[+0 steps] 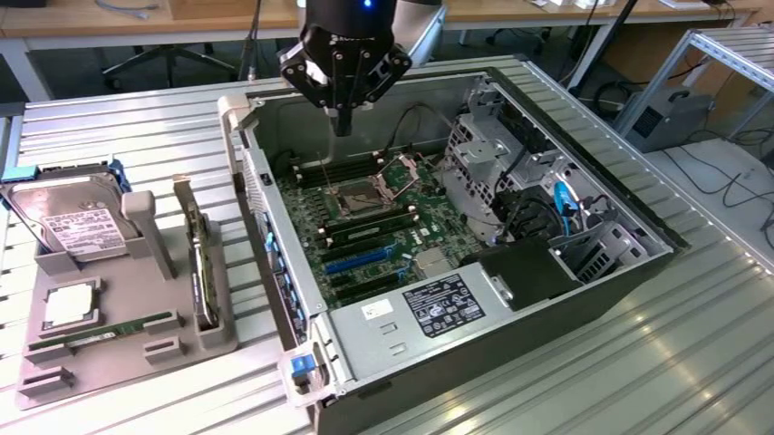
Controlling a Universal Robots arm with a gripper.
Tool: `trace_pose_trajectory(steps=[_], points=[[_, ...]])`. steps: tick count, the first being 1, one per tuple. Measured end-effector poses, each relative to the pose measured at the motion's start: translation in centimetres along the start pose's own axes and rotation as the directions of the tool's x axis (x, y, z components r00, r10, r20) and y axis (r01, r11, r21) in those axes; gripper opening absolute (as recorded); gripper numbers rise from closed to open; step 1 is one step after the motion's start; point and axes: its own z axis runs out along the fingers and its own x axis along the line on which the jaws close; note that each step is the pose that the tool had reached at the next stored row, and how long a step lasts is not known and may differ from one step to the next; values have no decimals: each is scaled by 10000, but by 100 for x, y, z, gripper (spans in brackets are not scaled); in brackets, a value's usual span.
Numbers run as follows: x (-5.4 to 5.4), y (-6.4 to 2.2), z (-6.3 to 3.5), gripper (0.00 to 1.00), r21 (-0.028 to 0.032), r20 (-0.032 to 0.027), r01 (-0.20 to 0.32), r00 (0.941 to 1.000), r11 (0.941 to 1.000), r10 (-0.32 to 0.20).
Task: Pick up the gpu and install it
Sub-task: 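Reach for the gpu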
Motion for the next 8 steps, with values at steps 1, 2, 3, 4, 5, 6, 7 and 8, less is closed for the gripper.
trace_pose_trajectory(steps=[1, 2, 3, 4, 5, 6, 7, 8], points=[[3, 0, 0, 11, 0, 0, 0, 10000, 10000, 0], [5, 0, 0, 11, 1, 0, 0, 10000, 10000, 0], [7, -1, 0, 11, 0, 0, 1, 10000, 10000, -1], [9, -1, 0, 11, 0, 0, 0, 10000, 10000, 0], [12, -1, 0, 11, 0, 0, 1, 10000, 10000, -1], [15, -1, 0, 11, 0, 0, 0, 10000, 10000, 0], [18, -1, 0, 11, 0, 0, 0, 10000, 10000, 0], [21, -2, 0, 11, 0, 0, 0, 10000, 10000, 0]])
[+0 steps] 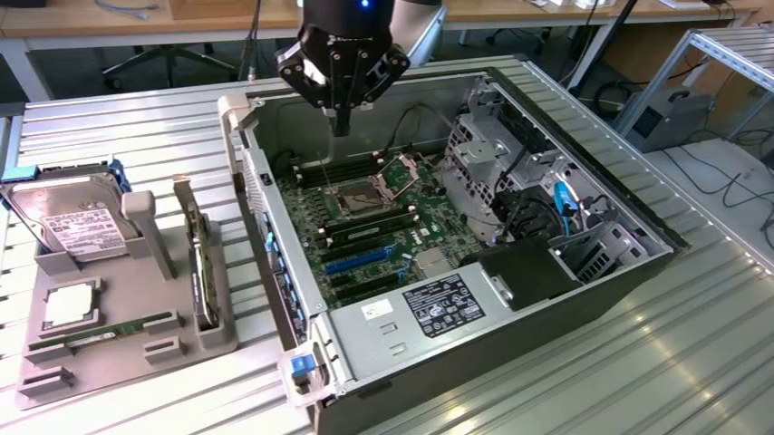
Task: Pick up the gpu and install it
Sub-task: 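Reach for the gpu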
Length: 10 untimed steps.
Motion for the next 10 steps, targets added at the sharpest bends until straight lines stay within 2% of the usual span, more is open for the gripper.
trace_pose_trajectory(steps=[10], points=[[30, -2, -1, 11, 0, 0, 0, 10000, 10000, 0]])
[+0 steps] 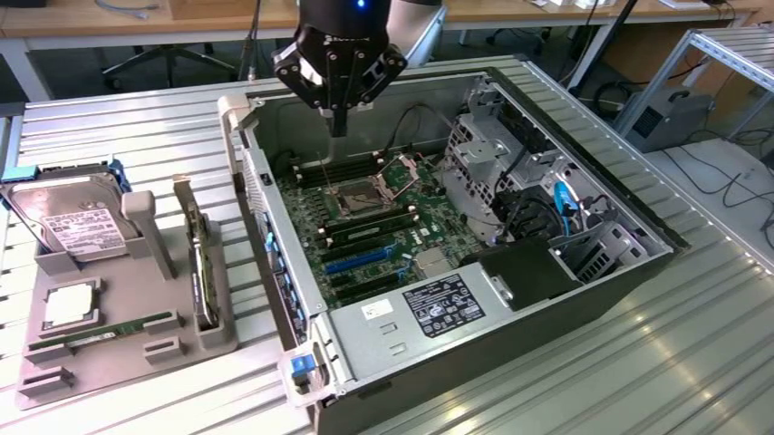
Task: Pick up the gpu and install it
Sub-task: 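Reach for the gpu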
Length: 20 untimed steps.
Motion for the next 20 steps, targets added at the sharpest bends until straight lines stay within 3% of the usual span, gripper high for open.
trace_pose_trajectory(steps=[20], points=[[47, -3, -2, 11, 1, 0, 0, 10000, 10000, 0]])
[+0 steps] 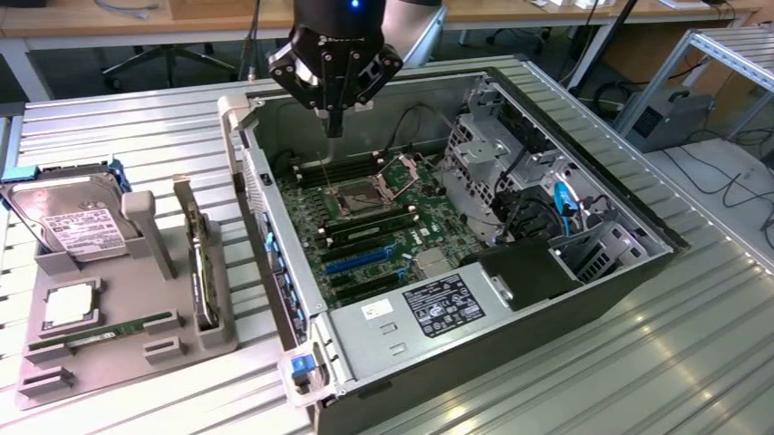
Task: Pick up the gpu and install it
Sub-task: 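Reach for the gpu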
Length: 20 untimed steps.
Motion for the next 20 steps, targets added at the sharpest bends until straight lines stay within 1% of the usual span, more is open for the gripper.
trace_pose_trajectory(steps=[20], points=[[49, -4, -1, 11, 0, 0, 0, 10000, 10000, 0]])
